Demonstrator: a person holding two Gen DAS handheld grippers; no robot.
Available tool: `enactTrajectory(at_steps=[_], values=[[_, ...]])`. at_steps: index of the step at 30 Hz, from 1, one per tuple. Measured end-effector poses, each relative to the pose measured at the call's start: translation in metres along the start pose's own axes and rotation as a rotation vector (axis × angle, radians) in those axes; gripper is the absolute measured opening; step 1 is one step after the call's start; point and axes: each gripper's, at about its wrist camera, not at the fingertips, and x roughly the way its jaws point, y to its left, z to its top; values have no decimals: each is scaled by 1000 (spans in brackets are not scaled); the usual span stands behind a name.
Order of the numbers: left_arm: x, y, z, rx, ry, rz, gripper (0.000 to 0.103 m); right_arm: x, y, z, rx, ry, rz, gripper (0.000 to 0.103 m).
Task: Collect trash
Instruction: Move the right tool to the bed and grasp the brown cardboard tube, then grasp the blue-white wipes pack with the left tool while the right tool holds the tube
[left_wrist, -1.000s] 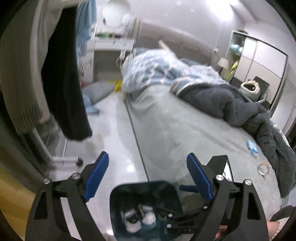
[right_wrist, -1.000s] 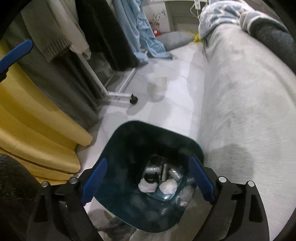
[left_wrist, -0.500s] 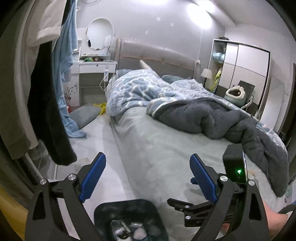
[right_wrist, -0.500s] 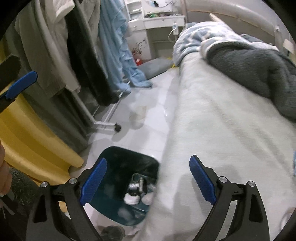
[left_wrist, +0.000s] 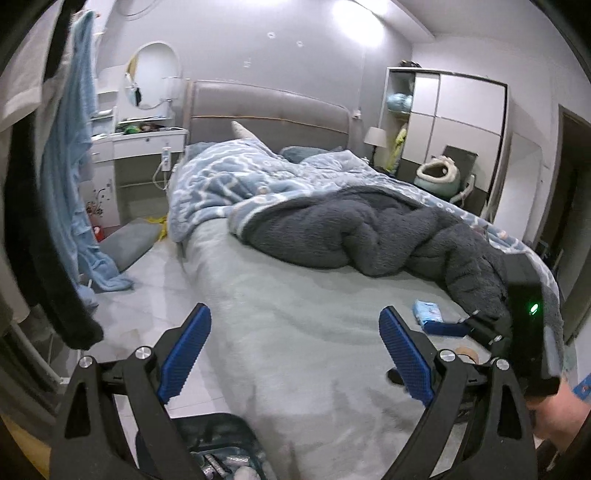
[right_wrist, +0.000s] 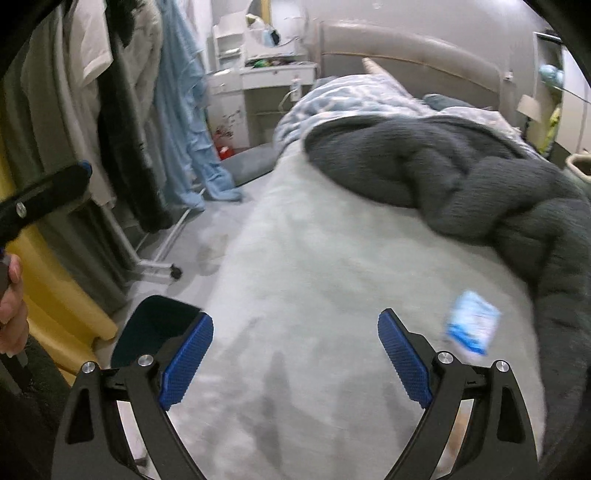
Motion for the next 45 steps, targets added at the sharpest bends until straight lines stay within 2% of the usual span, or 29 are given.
enactTrajectory(at_steps=[7,13,16,18,25,28,30,36,40,45], values=[[33,-33,-2,16,57,-41,94,-21,-52,-17,73,-30,-5,92],[64,-54,-5,-15,136,-79,94,-21,-56,-39,81,-5,28,92],[78,-65,-7,-10,157,-102,94,-16,-61,-52,62,20,13,91],[84,-72,-7,-10,170,-119,94,-14,-69,-61,79,29,23,78],[108,-102,-12,4,202,-173,94,-14,-85,-75,108,32,47,54],[118,-113,-11,19,206,-186,94,-11,-83,-77,89,51,41,39],[125,-119,-11,25,209,-199,94,-5,-84,-82,91,76,22,21],[153,-146,-13,51,227,-253,94,-14,-91,-84,122,64,24,20],[173,-168,-17,104,247,-285,94,-25,-98,-83,129,60,10,20],[198,-187,-24,135,290,-309,94,-34,-116,-97,161,67,-17,20]])
